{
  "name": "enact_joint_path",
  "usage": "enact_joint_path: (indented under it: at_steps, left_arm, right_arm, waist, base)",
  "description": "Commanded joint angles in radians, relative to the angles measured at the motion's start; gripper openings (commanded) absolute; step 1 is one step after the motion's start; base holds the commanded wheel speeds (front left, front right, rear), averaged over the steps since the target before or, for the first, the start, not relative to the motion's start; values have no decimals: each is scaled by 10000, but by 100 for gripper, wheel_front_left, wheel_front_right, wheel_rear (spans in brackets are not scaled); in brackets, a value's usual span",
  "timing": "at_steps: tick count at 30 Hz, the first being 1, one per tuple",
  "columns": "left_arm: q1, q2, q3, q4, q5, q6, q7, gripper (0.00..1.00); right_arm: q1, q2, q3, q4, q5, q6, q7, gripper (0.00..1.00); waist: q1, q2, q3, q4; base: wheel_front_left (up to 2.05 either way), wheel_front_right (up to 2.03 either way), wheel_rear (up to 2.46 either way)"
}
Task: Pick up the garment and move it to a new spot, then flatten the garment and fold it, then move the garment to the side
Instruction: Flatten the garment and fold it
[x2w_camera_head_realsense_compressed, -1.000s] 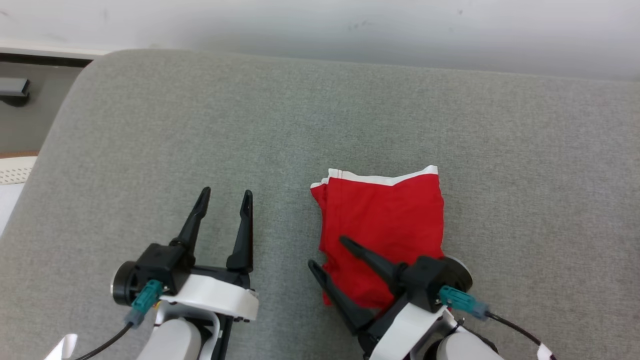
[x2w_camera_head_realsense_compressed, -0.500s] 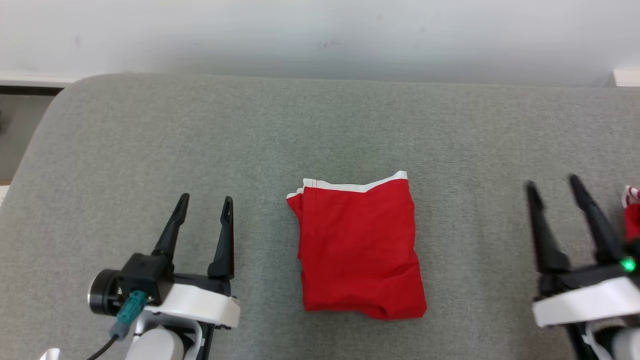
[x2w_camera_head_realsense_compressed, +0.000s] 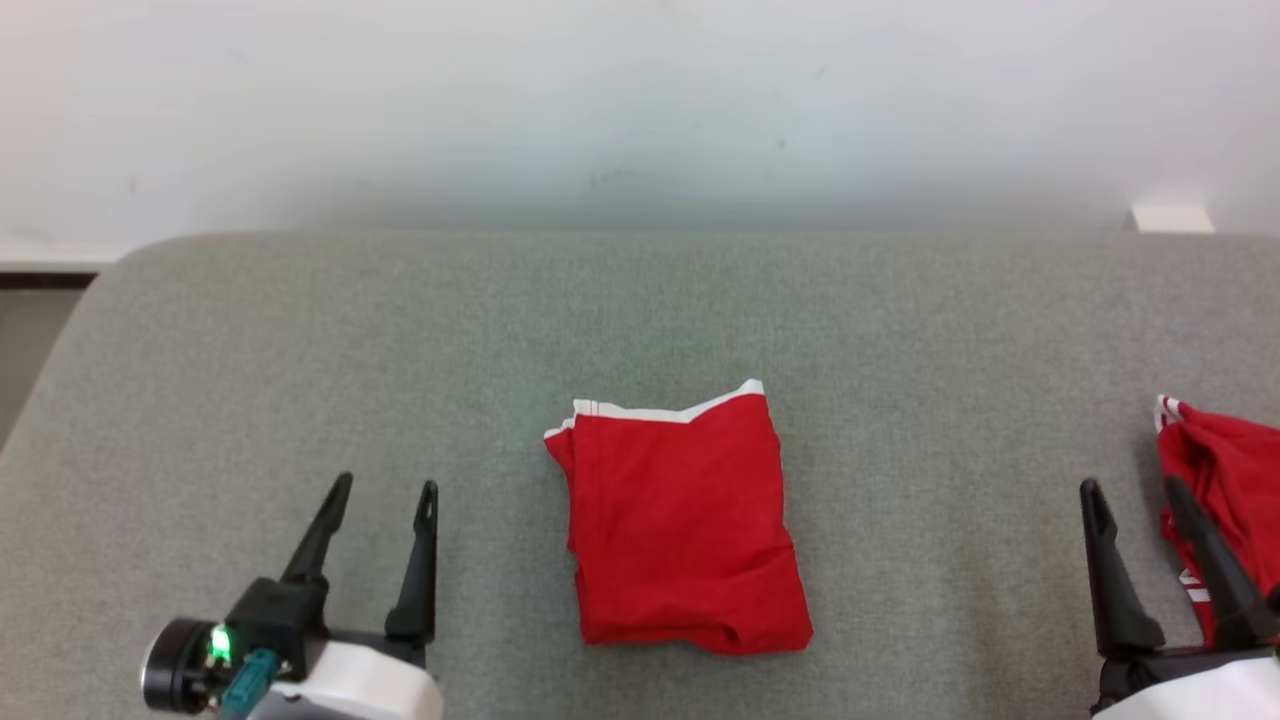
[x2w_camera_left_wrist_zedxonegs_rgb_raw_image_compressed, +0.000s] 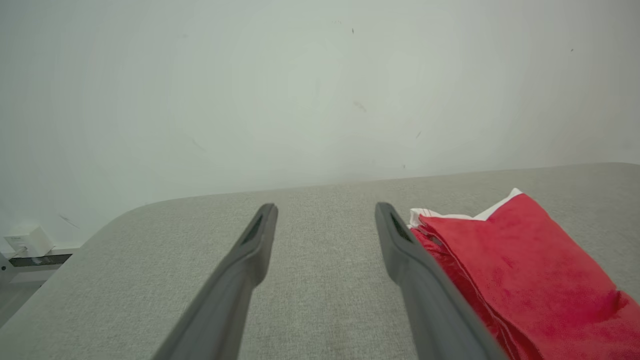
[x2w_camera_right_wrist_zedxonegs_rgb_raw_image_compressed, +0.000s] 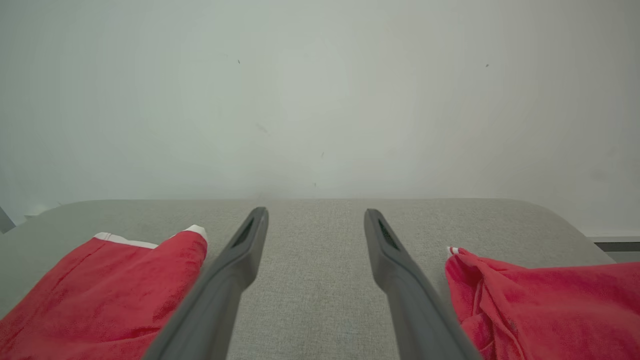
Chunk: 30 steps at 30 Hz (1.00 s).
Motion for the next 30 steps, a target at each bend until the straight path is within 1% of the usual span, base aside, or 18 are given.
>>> enact_joint_path:
  at_steps: [1,7,10,17,30]
  left_arm:
    - [310,125,3,-46,66,41,69,100]
    - [986,240,17,-73,-124,130,282,100]
    - [1182,277,27,-131,-203,184,296,100]
    - [1329,295,-12,-122,-275,229,312,100]
    - [1183,309,-79,-43,-369,248,255,100]
  right_arm:
    - [294,36,-18,-68,58,-24,134,100]
    - [944,146,43,-132,180,-24,522,100]
    - [1186,190,16,-253,193,-24,631,100]
    - [1448,242,-84,-407,226,-24,766,100]
    - [1448,264,-83,-504,167,-24,871,100]
  waist:
    - [1,0,-413,-47]
    - [1,0,-1111,-67]
    - [1,0,-1249,-54]
    - [1,0,-1369,-22]
    - [1,0,-1364,38]
  base:
    - [0,0,0]
    - [0,0,0]
    - [0,0,0]
    - [0,0,0]
    - [0,0,0]
